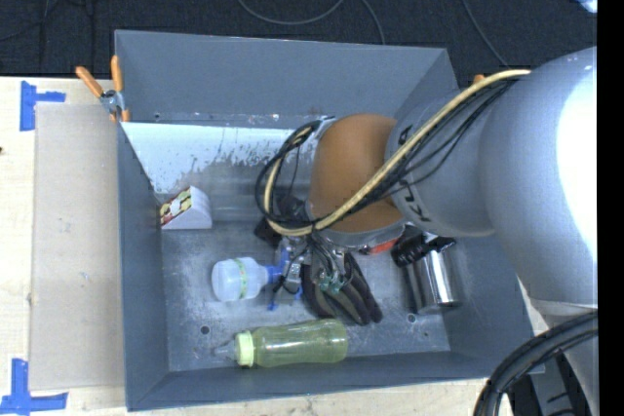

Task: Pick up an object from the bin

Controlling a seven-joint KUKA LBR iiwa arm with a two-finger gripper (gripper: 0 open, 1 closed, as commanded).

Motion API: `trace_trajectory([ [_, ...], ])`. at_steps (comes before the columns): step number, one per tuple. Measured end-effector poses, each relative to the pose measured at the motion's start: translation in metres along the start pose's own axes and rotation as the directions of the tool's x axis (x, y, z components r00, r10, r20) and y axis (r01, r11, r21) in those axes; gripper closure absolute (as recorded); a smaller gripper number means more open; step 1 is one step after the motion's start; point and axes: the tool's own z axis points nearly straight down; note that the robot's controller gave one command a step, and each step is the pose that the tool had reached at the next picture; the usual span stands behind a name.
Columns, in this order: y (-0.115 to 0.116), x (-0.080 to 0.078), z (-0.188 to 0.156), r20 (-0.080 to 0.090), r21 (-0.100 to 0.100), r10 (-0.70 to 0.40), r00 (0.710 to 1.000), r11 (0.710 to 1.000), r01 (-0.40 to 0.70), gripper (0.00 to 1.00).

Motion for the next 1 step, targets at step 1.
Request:
trace_trajectory([
  [1,0.0000,0.0000,-0.0163,0.001,0.000,0.000,1.000,1.000,0.000,1.00],
])
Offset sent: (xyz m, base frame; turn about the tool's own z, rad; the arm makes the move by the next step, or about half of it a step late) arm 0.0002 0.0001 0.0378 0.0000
